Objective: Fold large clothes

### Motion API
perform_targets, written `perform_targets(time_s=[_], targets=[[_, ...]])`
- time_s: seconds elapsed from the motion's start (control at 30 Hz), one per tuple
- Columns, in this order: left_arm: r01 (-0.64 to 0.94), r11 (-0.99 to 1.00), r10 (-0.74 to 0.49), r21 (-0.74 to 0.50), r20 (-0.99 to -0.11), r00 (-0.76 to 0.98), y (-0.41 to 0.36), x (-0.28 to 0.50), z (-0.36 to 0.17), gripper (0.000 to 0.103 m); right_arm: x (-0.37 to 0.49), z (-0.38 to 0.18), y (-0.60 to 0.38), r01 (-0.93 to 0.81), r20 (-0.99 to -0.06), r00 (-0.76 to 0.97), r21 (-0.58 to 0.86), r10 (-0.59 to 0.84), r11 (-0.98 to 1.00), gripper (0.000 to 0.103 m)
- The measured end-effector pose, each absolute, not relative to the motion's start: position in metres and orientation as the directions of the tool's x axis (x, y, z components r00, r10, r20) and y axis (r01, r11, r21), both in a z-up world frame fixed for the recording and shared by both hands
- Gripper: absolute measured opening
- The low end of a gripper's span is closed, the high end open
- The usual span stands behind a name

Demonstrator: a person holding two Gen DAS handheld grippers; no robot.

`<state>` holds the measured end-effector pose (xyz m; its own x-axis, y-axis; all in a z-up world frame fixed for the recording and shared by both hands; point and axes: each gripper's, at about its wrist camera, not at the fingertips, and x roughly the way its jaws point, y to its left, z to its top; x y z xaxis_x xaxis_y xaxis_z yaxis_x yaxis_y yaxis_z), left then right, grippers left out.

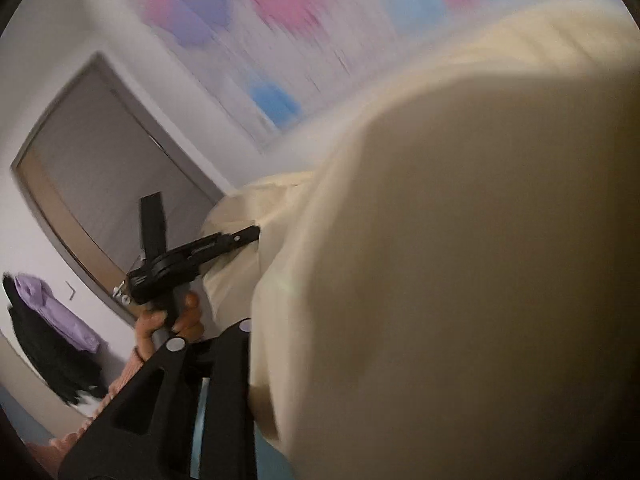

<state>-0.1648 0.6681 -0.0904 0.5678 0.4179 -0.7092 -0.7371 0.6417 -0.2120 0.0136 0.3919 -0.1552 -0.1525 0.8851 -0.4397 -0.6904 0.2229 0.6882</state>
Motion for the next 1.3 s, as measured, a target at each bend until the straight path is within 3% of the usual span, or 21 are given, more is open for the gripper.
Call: perform_targets(time_s=[0.1, 0.17, 0.33, 0.4, 0.43, 0.5, 0.53, 0.6, 0.7, 0.77, 0.83, 0.9, 0.93, 1.0, 1.13, 1.3], targets=[[-0.726, 0.626, 0.38, -0.285, -0.702, 0.603, 0.676, -0.18, -0.099, 0.038, 0.008, -0.148, 0.373, -0.694, -0.454, -0.173, 0.686, 0.874, 0.219, 0.057], [-0.717, 0.627, 0.365, -0.303, -0.699, 0.615, 0.679, -0.182, -0.096, 0.04, 0.007, -0.133, 0.347, -0.713, -0.465, -0.194, 0.672, 0.864, 0.202, 0.077], [-0.692, 0.642, 0.309, -0.33, -0.715, 0.627, 0.678, -0.193, -0.098, 0.064, 0.027, -0.128, 0.281, -0.686, -0.48, -0.122, 0.673, 0.869, 0.276, 0.083], [-0.67, 0.655, 0.277, -0.348, -0.715, 0.642, 0.677, -0.194, -0.101, 0.069, 0.058, -0.133, 0.26, -0.61, -0.454, -0.108, 0.733, 0.884, 0.302, 0.082], [-0.67, 0.654, 0.27, -0.351, -0.719, 0.641, 0.677, -0.193, -0.102, 0.069, 0.068, -0.139, 0.266, -0.569, -0.444, -0.104, 0.76, 0.89, 0.313, 0.076], [-0.674, 0.659, 0.281, -0.334, -0.721, 0.633, 0.679, -0.187, -0.101, 0.058, 0.077, -0.142, 0.269, -0.572, -0.444, -0.111, 0.76, 0.889, 0.308, 0.042], [-0.685, 0.654, 0.297, -0.322, -0.723, 0.624, 0.68, -0.184, -0.099, 0.054, 0.082, -0.138, 0.271, -0.596, -0.435, -0.126, 0.751, 0.892, 0.283, 0.018], [-0.715, 0.636, 0.338, -0.289, -0.729, 0.595, 0.687, -0.175, -0.091, 0.036, 0.077, -0.119, 0.28, -0.656, -0.439, -0.109, 0.706, 0.892, 0.267, 0.014], [-0.731, 0.605, 0.352, -0.317, -0.717, 0.602, 0.707, -0.173, -0.079, 0.026, 0.041, -0.098, 0.311, -0.715, -0.4, -0.142, 0.674, 0.905, 0.186, 0.012], [-0.743, 0.586, 0.359, -0.323, -0.719, 0.595, 0.716, -0.172, -0.08, 0.027, 0.033, -0.11, 0.325, -0.734, -0.477, -0.178, 0.647, 0.861, 0.206, 0.012], [-0.763, 0.571, 0.361, -0.304, -0.741, 0.566, 0.722, -0.171, -0.09, 0.034, 0.032, -0.126, 0.323, -0.722, -0.54, -0.197, 0.645, 0.818, 0.252, 0.012], [-0.773, 0.579, 0.376, -0.259, -0.757, 0.535, 0.719, -0.166, -0.097, 0.046, 0.036, -0.134, 0.317, -0.697, -0.54, -0.207, 0.666, 0.816, 0.264, 0.016], [-0.781, 0.582, 0.399, -0.226, -0.757, 0.517, 0.714, -0.167, -0.098, 0.047, 0.039, -0.132, 0.315, -0.69, -0.534, -0.199, 0.672, 0.822, 0.269, 0.023], [-0.785, 0.588, 0.424, -0.196, -0.752, 0.505, 0.707, -0.17, -0.094, 0.057, 0.04, -0.114, 0.324, -0.701, -0.536, -0.191, 0.661, 0.822, 0.267, 0.025], [-0.781, 0.604, 0.444, -0.16, -0.747, 0.496, 0.693, -0.178, -0.08, 0.071, 0.033, -0.101, 0.308, -0.75, -0.58, -0.146, 0.593, 0.801, 0.293, 0.039], [-0.765, 0.64, 0.495, -0.071, -0.723, 0.481, 0.663, -0.199, -0.074, 0.079, 0.025, -0.109, 0.283, -0.804, -0.599, -0.118, 0.525, 0.792, 0.278, 0.044]])
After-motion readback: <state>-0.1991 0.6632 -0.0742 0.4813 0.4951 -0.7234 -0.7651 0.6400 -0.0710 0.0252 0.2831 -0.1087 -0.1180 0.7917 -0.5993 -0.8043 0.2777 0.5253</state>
